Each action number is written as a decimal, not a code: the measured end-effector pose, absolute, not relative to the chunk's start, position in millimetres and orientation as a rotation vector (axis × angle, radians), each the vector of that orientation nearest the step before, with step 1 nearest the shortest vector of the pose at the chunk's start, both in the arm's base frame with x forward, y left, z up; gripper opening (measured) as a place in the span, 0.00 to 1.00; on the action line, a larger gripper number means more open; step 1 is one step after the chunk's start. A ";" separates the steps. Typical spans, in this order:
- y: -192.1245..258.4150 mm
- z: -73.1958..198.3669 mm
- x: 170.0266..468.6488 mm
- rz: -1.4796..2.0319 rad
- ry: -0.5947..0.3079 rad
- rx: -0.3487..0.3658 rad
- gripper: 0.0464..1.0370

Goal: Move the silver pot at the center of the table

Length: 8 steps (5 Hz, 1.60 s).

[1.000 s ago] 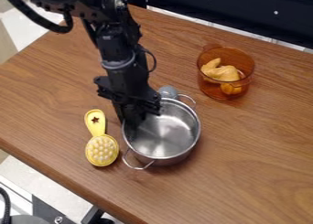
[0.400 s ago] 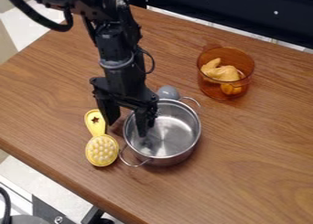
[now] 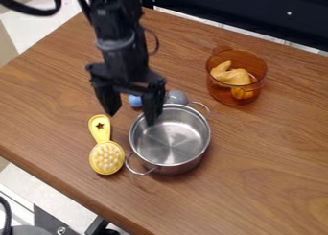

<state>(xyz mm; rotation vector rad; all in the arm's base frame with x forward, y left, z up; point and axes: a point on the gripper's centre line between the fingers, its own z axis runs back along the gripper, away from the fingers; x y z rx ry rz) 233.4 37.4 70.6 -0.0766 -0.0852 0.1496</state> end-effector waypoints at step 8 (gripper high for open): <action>47.3 86.4 365.7 0.402 -0.211 -0.059 0.96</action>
